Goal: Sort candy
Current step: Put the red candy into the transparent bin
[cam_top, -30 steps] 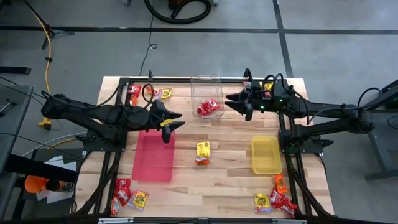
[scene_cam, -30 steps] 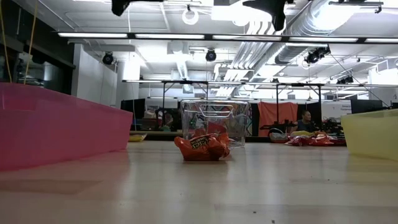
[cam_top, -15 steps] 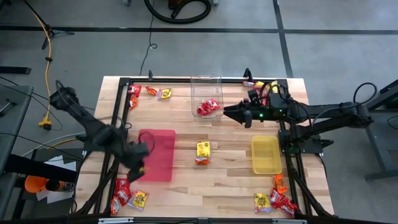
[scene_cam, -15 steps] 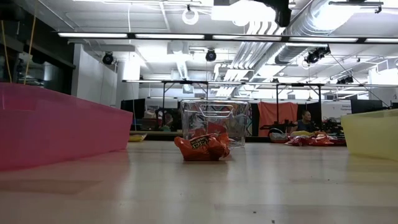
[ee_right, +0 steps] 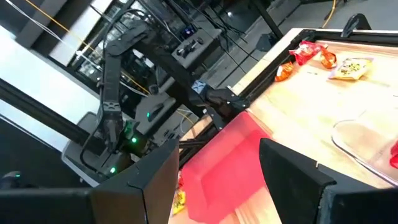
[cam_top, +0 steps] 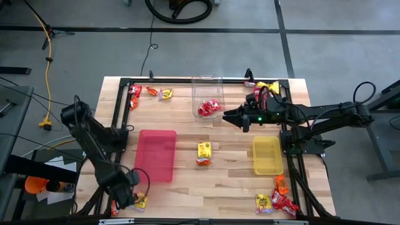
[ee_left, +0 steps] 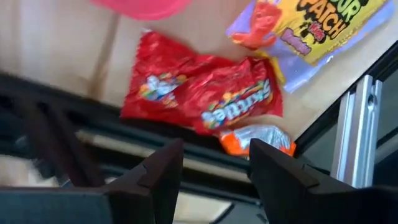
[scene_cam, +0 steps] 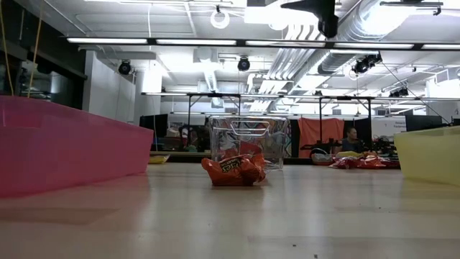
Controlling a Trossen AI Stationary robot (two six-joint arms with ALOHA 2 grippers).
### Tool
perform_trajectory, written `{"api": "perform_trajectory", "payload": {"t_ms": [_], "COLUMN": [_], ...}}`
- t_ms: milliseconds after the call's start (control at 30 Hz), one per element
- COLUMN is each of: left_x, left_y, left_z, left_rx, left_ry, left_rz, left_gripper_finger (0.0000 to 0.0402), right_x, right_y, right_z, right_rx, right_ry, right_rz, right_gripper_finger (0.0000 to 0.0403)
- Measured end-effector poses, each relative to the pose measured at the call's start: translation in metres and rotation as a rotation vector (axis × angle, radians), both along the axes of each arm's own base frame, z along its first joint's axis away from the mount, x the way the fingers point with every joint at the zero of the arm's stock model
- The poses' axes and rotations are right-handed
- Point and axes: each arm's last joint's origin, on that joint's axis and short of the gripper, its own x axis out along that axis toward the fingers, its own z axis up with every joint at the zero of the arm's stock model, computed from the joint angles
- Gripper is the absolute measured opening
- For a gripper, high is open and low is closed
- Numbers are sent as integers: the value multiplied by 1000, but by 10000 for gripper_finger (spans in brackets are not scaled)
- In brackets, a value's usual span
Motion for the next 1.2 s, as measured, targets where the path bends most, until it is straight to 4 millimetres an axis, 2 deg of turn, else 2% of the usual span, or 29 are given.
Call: {"api": "perform_trajectory", "payload": {"t_ms": [167, 333, 533, 633, 700, 767, 900, 1067, 1200], "left_x": [5, 6, 7, 7, 7, 6, 3, -5, -7], "left_y": [-13, -15, -18, -17, -17, -15, -10, 9, 34], "left_z": [-20, -40, -51, -50, -47, -41, -17, 36, 84], "left_rx": [-1, 88, 106, 106, 99, 85, 7, -160, -239], "left_ry": [6, 68, 90, 85, 75, 58, 8, -162, -447], "left_rz": [-22, -32, -47, -49, -49, -48, -46, -38, 42], "left_gripper_finger": [172, 172, 165, 125, 72, 21, 10, 3, 1], "right_x": [0, -1, -1, -1, -1, -1, -1, -1, -1], "right_y": [1, 1, 1, 1, 1, 1, 1, 1, 1], "right_z": [-3, -6, -8, -8, -8, -8, -8, -8, -8], "right_rx": [4, 5, 5, 5, 5, -6, -13, -38, -39], "right_ry": [35, 67, 80, 82, 83, 84, 84, 85, 85], "right_rz": [33, 36, 37, 37, 38, 40, 42, 47, 47], "right_gripper_finger": [217, 217, 217, 217, 217, 217, 217, 217, 217]}}
